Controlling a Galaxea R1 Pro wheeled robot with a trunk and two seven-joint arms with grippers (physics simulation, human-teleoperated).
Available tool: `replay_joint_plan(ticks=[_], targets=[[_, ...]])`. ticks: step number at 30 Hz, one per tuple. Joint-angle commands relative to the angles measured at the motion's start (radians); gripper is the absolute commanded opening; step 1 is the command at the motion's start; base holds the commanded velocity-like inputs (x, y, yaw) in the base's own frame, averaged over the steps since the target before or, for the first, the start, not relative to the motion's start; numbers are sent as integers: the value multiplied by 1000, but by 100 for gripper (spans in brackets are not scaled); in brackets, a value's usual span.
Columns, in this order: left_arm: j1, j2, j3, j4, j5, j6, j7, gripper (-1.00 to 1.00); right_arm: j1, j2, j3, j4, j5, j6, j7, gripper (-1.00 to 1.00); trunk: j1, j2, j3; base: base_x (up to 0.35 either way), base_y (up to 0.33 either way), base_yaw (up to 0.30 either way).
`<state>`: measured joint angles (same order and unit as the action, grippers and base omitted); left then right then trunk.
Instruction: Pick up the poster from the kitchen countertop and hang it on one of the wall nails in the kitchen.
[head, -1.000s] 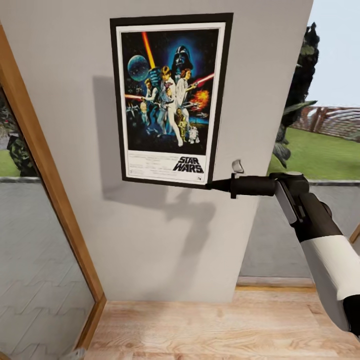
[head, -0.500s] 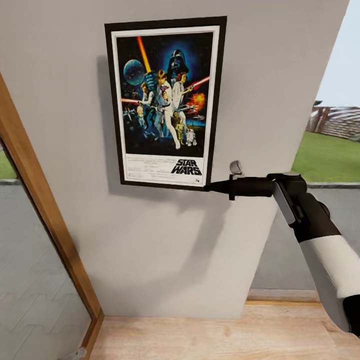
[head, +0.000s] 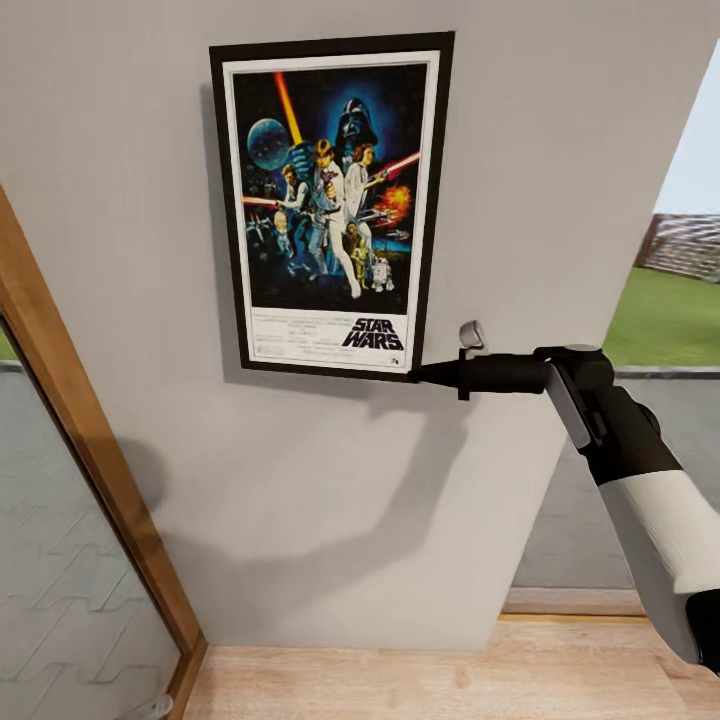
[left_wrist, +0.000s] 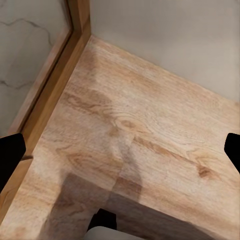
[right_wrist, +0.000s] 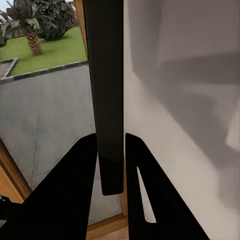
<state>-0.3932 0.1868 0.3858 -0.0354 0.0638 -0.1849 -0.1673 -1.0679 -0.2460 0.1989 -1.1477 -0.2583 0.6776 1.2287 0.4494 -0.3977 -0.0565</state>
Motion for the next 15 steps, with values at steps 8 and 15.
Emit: replay_joint_plan(ticks=[8,15], targets=[[-1,0,2,2,7,-2,-6,100,-1,-1,2,-31,-9,10,0,-100,1,-2,-2,1,0,0],[-1,0,2,2,7,-2,-6,100,-1,-1,1,-35,-9,11,0,-100,1,-2,-2,0,0,0]])
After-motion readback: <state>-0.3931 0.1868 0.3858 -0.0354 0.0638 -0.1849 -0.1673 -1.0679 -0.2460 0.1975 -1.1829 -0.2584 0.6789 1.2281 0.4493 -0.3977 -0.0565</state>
